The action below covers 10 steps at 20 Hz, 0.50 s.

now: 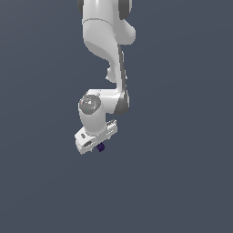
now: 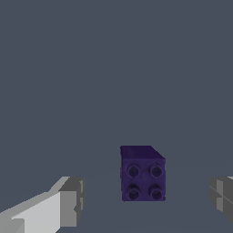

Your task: Pick up the object and move it to a goal position.

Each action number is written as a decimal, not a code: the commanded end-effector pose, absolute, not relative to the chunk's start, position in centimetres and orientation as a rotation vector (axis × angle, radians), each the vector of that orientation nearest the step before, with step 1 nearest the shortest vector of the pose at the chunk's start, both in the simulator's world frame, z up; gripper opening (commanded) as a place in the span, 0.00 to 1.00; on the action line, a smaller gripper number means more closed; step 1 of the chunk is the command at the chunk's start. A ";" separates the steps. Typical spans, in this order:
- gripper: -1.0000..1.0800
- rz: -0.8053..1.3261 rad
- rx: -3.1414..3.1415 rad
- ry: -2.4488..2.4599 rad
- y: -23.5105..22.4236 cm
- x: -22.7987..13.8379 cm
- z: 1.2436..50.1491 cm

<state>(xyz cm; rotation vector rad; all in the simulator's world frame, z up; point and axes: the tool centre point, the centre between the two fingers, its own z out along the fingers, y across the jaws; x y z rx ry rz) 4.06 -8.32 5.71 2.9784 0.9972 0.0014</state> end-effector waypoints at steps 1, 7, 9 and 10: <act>0.96 0.000 2.978 0.999 -8.3 4.0 4.4; 0.96 0.000 2.978 1.002 -8.3 4.0 2.3; 0.96 0.000 2.978 1.002 -8.3 4.0 2.2; 0.96 0.000 2.978 1.002 -8.3 4.1 2.2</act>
